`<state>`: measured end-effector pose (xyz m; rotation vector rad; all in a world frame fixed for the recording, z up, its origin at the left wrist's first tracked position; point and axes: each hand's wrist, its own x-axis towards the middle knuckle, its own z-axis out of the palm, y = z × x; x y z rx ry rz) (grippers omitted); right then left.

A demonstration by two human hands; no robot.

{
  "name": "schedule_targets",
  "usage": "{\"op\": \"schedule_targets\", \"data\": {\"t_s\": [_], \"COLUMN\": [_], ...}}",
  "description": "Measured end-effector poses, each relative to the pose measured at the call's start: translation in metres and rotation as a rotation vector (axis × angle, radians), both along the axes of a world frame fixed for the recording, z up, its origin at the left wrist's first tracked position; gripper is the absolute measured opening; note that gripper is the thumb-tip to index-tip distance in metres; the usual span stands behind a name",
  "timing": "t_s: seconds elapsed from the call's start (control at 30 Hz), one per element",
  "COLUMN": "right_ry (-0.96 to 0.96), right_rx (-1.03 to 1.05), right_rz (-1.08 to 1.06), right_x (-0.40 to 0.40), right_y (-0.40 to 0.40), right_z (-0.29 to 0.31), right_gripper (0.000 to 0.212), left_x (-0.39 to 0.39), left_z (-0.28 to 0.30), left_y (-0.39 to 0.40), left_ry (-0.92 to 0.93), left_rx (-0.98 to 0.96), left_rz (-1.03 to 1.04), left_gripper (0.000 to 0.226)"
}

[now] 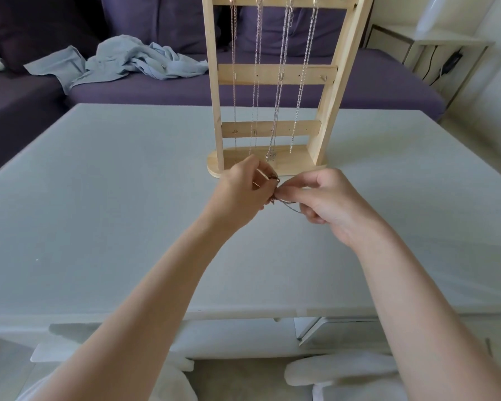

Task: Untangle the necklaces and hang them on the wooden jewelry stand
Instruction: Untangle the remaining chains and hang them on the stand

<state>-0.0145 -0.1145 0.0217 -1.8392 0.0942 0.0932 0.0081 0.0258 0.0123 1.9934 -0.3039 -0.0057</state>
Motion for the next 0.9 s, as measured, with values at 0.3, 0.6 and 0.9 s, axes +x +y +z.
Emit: {"op": "schedule_targets", "data": {"t_s": [0.3,0.6,0.9], "right_ry": [-0.02,-0.002,-0.007], "right_rx": [-0.025,0.156,0.07], "right_rz": [-0.027,-0.011,0.038], "right_x": [0.004,0.009,0.007], "right_y": [-0.003,-0.005,-0.005], "right_z": [-0.007,-0.006,-0.004], "right_gripper": [0.016,0.014,0.024], "left_x": [-0.003,0.0,-0.005], "left_z": [0.003,0.007,0.011], "left_y": [0.004,0.011,0.005], "left_ry": [0.321,0.502,0.325], "left_rx": [-0.234,-0.515,-0.307], "left_rz": [-0.024,0.13,-0.087], "left_gripper": [0.009,0.007,0.002]}}
